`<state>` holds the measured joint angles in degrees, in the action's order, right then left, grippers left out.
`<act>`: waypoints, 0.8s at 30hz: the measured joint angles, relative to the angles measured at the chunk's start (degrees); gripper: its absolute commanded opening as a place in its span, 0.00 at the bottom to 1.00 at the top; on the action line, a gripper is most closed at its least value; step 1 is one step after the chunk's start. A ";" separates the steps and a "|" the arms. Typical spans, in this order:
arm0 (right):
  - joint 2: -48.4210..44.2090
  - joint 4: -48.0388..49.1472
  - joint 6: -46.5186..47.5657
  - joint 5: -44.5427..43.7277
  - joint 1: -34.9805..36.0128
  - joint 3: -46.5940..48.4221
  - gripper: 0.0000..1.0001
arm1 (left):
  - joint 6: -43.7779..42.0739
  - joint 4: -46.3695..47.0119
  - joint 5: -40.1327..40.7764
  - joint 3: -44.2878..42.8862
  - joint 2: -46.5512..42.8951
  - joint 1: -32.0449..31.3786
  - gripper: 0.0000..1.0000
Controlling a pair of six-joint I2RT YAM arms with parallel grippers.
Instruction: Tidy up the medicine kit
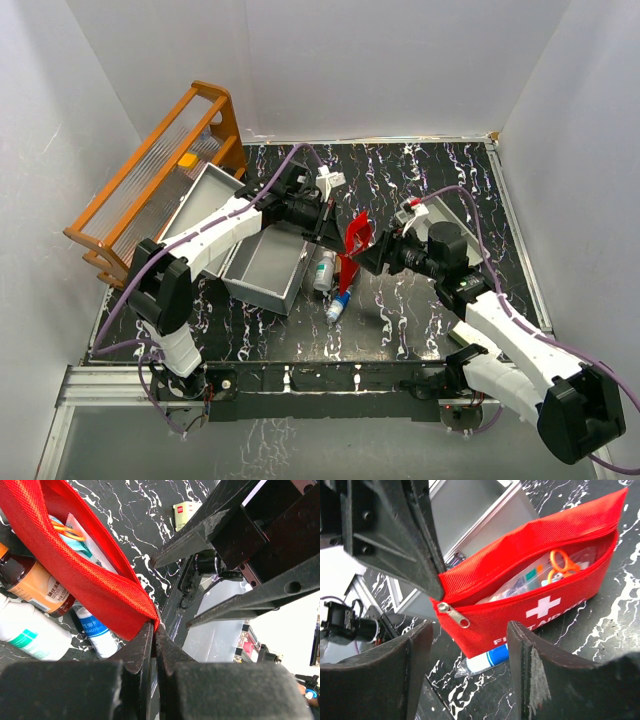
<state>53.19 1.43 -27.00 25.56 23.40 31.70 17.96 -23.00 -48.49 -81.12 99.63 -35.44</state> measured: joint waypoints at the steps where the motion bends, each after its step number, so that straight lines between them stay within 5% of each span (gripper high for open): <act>1: 0.02 -0.22 -0.11 1.07 0.00 -0.09 0.62 | -0.26 -0.11 -0.02 -0.24 0.09 0.00 0.00; 10: 7.74 2.62 -0.31 9.64 0.00 -0.63 0.61 | -3.65 -2.47 -0.26 -1.92 1.42 0.00 0.00; 24: 12.35 9.14 -1.55 16.50 0.00 0.13 0.45 | -5.55 -3.78 -0.44 -2.64 3.19 0.04 0.00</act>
<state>65.54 10.57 -28.56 42.06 23.40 31.83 12.40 -26.79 -48.93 -83.77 102.83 -35.40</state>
